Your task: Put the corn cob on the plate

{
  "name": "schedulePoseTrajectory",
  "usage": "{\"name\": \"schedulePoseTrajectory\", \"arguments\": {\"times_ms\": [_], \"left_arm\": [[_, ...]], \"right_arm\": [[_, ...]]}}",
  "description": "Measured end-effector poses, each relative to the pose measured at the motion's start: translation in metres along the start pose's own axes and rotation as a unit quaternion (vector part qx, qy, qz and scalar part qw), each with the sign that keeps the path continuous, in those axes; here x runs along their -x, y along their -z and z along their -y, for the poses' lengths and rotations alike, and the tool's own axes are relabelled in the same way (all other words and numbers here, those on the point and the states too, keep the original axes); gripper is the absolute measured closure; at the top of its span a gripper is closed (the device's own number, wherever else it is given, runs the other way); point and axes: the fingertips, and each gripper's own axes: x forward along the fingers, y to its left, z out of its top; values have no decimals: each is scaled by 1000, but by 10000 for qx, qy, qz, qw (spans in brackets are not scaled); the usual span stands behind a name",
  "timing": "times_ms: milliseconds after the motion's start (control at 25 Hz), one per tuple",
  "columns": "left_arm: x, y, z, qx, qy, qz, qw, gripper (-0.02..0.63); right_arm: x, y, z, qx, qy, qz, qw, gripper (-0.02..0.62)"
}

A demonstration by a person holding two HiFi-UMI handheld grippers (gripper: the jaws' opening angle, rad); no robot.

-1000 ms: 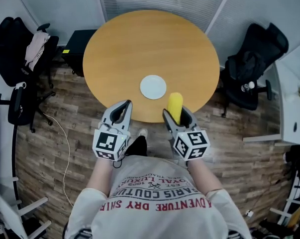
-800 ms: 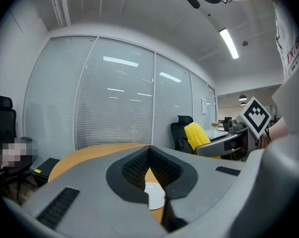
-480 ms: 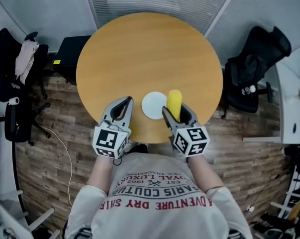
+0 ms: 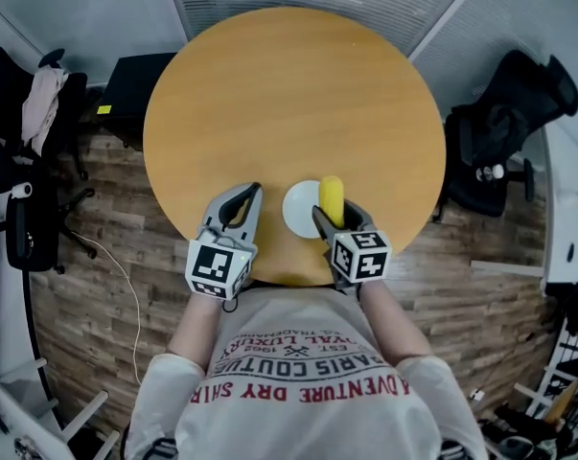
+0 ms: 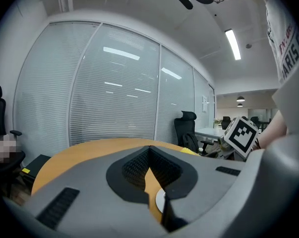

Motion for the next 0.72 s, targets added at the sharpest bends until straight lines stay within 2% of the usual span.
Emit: {"name": "schedulePoseTrajectory", "arguments": {"times_ms": [280,520,720], "left_arm": [[-16,27,-1,96,129,-194,9997,574],[-22,40,-6,301,56,-356,9989,574],[-27,48,-10,224,28,-413,9989,574]], "right_arm": [[-46,46,12,129,43,-849,9963,328],[-71,72,17,243,10,-1361,9904,328],[-81,86,17,366,-29,-1656,9855,328]]}}
